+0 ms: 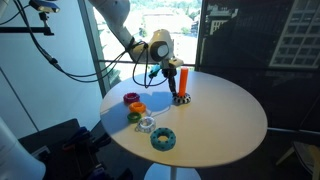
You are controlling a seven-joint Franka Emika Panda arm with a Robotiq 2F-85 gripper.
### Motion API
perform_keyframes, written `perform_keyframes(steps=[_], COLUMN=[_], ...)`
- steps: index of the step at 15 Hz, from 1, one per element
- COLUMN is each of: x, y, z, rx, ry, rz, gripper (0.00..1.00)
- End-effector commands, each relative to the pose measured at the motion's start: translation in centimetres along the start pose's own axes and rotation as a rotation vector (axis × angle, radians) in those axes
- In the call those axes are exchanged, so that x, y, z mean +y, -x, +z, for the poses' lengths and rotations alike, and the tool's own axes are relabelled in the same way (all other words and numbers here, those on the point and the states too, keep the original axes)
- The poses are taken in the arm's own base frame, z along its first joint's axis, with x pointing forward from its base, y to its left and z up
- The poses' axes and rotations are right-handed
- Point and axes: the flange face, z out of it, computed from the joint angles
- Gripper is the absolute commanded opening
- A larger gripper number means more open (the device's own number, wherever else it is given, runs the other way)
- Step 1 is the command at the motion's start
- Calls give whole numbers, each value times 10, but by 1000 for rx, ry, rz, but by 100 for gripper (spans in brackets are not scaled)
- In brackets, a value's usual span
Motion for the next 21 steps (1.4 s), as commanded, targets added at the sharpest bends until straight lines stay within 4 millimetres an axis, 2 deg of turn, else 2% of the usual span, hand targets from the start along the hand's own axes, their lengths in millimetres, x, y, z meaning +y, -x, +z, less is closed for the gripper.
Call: perform_keyframes(steps=[1, 2, 3, 4, 6, 14, 15, 21], x=[-2, -2, -2, -1, 0, 5, 4, 3], y=[-4, -4, -4, -3, -4, -17, -19, -23], z=[-2, -3, -3, -6, -10, -19, -19, -24], rx=[16, 16, 15, 16, 21, 112, 126, 218], ry=[15, 15, 13, 9, 3, -8, -6, -8], rz=[13, 14, 15, 16, 21, 76, 83, 113], gripper=[3, 2, 6, 29, 33, 97, 100, 100])
